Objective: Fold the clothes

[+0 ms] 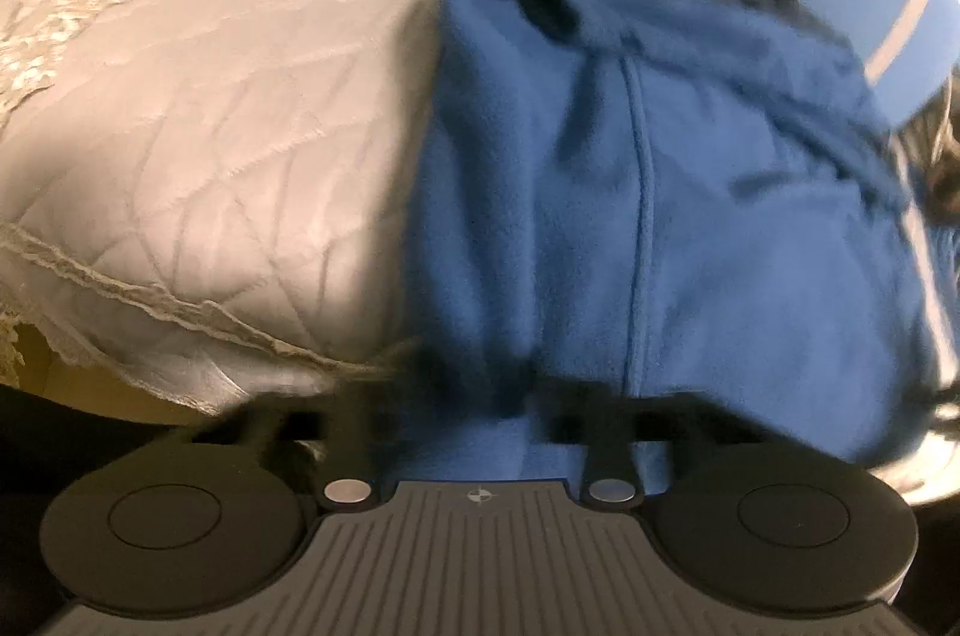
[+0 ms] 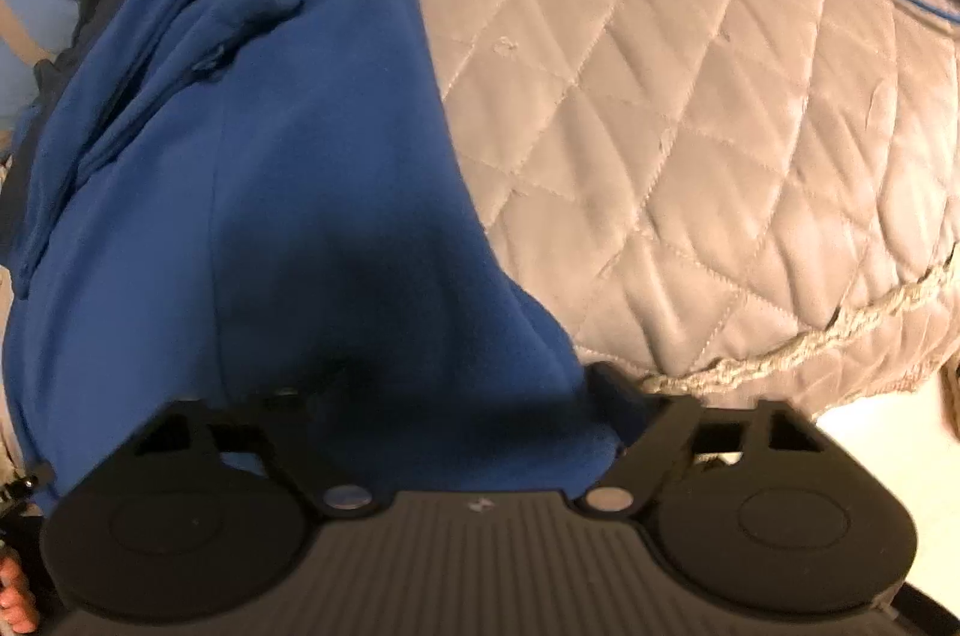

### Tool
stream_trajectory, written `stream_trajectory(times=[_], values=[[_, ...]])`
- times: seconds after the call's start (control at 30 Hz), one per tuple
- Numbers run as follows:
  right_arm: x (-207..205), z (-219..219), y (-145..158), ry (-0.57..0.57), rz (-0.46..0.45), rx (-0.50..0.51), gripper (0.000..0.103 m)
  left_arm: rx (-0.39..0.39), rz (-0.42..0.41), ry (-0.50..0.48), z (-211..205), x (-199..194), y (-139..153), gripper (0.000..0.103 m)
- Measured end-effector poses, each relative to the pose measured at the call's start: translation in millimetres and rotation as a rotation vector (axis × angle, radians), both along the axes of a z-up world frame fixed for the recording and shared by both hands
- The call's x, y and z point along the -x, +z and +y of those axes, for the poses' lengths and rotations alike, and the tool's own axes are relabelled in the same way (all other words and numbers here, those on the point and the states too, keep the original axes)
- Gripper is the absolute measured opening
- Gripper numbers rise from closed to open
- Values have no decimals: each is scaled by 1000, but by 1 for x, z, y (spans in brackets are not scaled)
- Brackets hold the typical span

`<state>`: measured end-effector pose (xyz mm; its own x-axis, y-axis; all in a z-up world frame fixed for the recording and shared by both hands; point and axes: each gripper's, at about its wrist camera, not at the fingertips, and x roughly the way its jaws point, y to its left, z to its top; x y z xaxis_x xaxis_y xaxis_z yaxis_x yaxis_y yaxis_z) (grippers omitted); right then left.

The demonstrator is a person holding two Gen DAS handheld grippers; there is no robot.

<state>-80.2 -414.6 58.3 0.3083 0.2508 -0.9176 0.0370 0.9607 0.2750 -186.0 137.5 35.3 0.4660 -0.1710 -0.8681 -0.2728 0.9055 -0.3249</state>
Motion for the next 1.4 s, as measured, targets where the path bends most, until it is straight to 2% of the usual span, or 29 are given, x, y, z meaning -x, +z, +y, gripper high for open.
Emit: stream_trajectory(times=[0.03,0.07,0.13,0.27,0.37,0.47,0.53,0.6,0.7,0.87,0.97,1.1,1.23,1.4], values=[[1,1,0,8,-4,3,24,35,-23,1,3,3,3,7],[6,4,7,22,-36,3,11,53,-53,-7,5,5,9,7],[17,9,28,54,-121,2,10,73,-124,-39,5,12,25,6],[43,3,71,78,-279,-68,7,18,-270,-97,5,35,65,6],[61,-3,94,70,-353,-114,7,-3,-348,-128,6,54,90,6],[79,-16,100,35,-350,-191,6,9,-360,-159,7,75,101,6],[93,-26,102,8,-336,-245,6,46,-343,-178,10,88,105,6],[107,-35,107,-19,-330,-288,6,102,-325,-181,16,97,108,5],[112,-49,114,-73,-317,-350,6,203,-302,-133,33,83,106,6],[61,-47,114,-102,-375,-348,7,274,-353,-9,62,15,95,6],[16,-43,102,-122,-397,-356,7,328,-333,87,78,-30,78,6],[-45,-28,80,-170,-379,-357,7,377,-286,197,87,-83,57,6],[-93,-13,59,-209,-358,-321,8,354,-282,253,85,-119,48,6],[-127,-7,23,-256,-338,-332,9,381,-277,285,91,-141,26,7]])
